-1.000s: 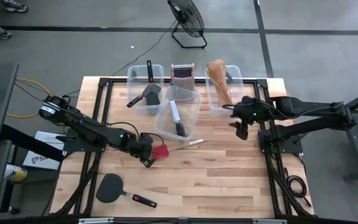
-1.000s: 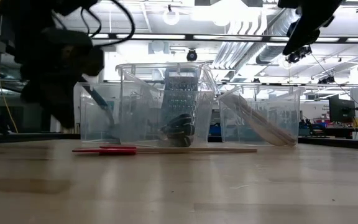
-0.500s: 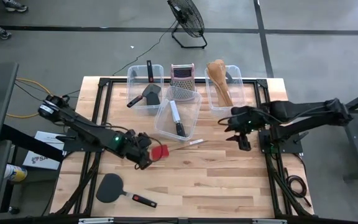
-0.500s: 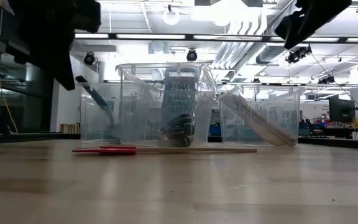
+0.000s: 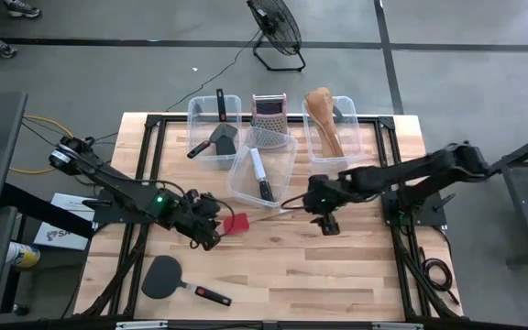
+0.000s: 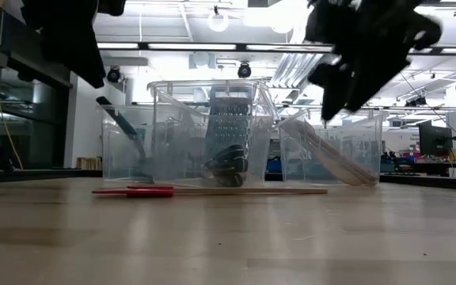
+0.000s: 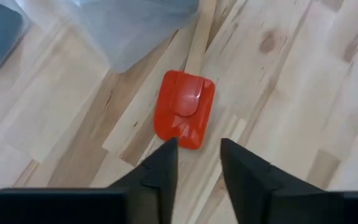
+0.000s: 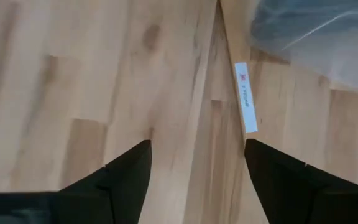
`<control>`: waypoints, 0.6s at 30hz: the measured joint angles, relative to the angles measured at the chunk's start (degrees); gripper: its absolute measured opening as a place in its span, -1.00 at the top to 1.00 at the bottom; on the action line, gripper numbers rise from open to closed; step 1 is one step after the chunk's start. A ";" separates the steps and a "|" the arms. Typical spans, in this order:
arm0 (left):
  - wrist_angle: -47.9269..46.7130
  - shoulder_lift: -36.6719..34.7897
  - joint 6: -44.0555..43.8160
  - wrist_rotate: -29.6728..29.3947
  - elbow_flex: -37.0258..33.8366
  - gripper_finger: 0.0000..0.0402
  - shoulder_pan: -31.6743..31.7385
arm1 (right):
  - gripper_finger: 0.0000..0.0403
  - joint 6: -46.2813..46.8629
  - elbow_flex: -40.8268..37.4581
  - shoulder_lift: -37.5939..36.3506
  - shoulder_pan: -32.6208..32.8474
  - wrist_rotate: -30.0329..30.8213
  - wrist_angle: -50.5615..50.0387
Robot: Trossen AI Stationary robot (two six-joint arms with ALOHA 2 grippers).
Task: Pick & Place Kitchen Items
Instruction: Put the red spatula into the left transparent bin
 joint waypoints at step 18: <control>-1.13 -3.21 -3.58 0.17 0.00 0.20 0.00 | -0.15 2.56 0.00 17.10 -3.39 8.96 8.00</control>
